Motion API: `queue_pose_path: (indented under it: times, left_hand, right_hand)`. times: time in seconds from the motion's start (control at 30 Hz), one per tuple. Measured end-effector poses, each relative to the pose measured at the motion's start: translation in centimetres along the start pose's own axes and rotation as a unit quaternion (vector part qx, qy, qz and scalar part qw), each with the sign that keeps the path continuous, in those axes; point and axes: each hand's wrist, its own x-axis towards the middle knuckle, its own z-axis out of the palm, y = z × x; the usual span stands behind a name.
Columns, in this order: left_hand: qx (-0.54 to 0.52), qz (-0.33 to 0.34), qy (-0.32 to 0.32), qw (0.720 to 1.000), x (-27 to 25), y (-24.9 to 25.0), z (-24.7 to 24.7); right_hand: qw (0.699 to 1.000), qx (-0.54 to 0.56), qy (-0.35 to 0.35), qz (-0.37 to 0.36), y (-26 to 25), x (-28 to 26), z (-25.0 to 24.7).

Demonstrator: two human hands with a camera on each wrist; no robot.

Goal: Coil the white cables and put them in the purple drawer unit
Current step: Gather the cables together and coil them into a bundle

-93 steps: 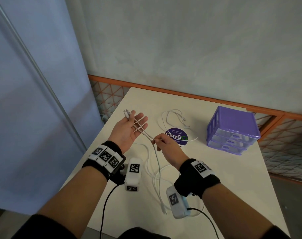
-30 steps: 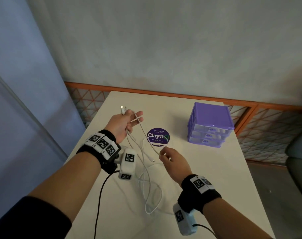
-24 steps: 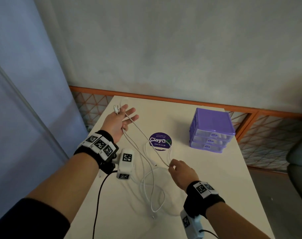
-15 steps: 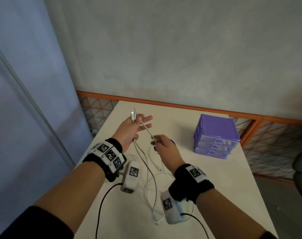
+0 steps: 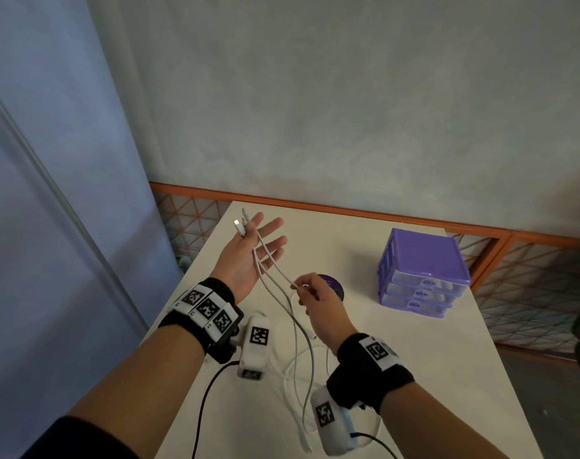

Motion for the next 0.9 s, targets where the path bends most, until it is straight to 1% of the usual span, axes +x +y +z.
queue_pose_path:
  times: [0.07,0.17,0.3,0.4,0.5,0.53,0.6,0.67,0.7,0.73,0.8,0.87,0.9]
  left_hand:
    - [-0.025,0.009,0.009,1.0,0.2,0.4,0.2]
    - [-0.033,0.014,0.012,0.999,0.5,0.4,0.3]
    - [-0.012,0.017,0.022,1.0,1.1,-0.2,-0.1]
    - [0.02,0.022,0.029,0.999,1.5,-0.3,-0.3]
    - [0.016,0.02,0.032,0.999,1.6,0.2,-0.2]
    - [0.007,0.02,0.03,0.999,1.6,0.3,-0.1]
    - [-0.011,0.021,0.027,0.999,1.5,0.4,0.1]
    - [-0.023,0.02,0.03,0.999,1.3,0.5,0.5]
    - [-0.027,0.02,0.035,0.999,1.2,0.7,0.7]
    - [-0.03,0.021,0.042,0.998,1.2,0.9,0.8]
    - [-0.032,0.029,0.059,0.997,1.1,1.4,1.0]
    - [-0.03,0.045,0.073,0.996,1.1,2.0,1.0]
    - [-0.033,0.054,0.079,0.995,1.1,2.3,0.9]
  right_hand:
    - [1.0,-0.022,-0.008,0.012,0.9,0.0,-0.1]
    - [0.999,-0.04,-0.017,0.013,1.8,-0.2,0.0]
    - [0.998,-0.057,-0.01,0.013,2.1,0.0,0.3]
    - [0.999,-0.042,-0.002,0.008,2.0,0.1,0.2]
    - [0.999,-0.039,0.012,0.02,1.8,0.3,0.4]
    - [0.999,-0.018,0.01,0.03,1.5,0.4,0.5]
    - [0.995,0.087,-0.023,0.052,0.3,0.1,0.8]
    - [0.976,0.199,-0.071,0.055,-1.1,-0.3,1.1]
    - [0.972,0.212,-0.09,0.049,-1.6,-0.4,1.3]
    - [0.974,0.196,-0.102,0.039,-2.0,-0.5,1.4]
    - [0.988,0.116,-0.101,0.017,-2.3,-0.6,1.5]
    - [0.997,0.026,-0.077,0.003,-2.3,-0.4,0.8]
    - [0.998,-0.002,-0.062,0.005,-2.2,-0.4,0.3]
